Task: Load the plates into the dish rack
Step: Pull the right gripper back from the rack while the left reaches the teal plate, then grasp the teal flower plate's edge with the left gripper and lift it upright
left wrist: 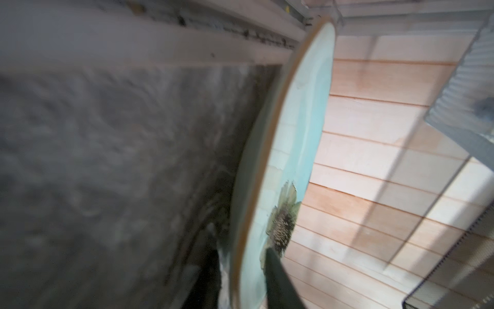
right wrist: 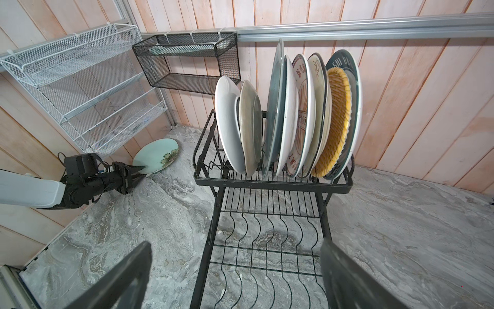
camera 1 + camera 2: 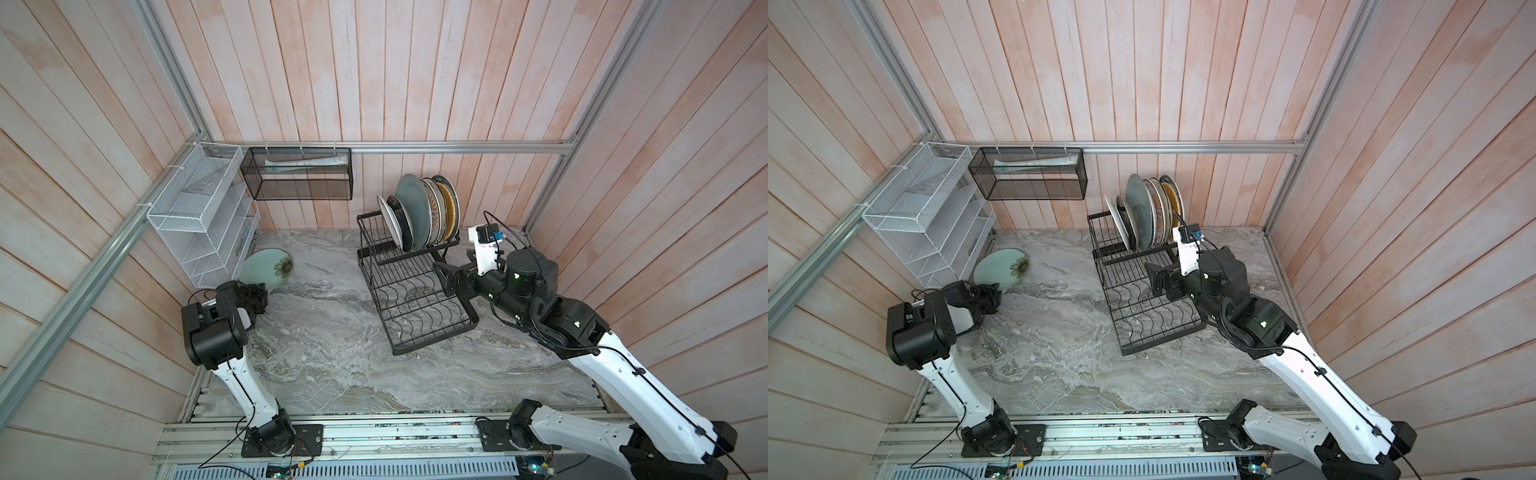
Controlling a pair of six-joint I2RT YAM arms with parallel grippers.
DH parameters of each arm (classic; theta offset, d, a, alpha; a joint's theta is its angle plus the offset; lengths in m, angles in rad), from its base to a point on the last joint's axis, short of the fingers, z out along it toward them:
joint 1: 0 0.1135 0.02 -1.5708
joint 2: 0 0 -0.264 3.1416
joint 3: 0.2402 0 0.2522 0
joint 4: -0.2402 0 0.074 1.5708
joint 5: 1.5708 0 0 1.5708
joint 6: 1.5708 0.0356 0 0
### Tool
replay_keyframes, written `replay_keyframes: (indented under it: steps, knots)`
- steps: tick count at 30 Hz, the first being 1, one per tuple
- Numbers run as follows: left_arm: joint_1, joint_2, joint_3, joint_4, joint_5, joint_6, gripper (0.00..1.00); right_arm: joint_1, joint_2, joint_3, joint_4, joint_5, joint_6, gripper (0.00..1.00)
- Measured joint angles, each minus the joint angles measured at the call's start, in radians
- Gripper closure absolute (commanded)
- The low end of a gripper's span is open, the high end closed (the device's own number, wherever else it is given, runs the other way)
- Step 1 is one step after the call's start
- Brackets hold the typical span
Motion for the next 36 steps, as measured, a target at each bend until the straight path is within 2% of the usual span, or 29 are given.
replay_keyframes:
  steps: [2,10,19,30,36]
  knots:
    - [0.005,0.022,0.050,-0.049,-0.005,0.003,0.99,0.000,-0.006,-0.008,0.000,0.000,0.008,0.02]
    - [0.003,0.029,0.033,-0.007,0.013,0.019,1.00,-0.001,-0.030,-0.039,-0.006,-0.003,0.041,0.02]
    - [-0.024,-0.107,-0.239,0.147,0.090,-0.021,1.00,-0.011,-0.012,-0.050,-0.001,-0.021,0.044,0.02]
    - [-0.135,-0.412,-0.540,0.116,0.196,-0.045,1.00,-0.133,0.051,-0.103,0.053,-0.188,0.108,0.02]
    - [-0.135,-0.703,-0.595,-0.078,0.252,0.074,1.00,-0.185,0.078,-0.154,0.098,-0.306,0.167,0.02]
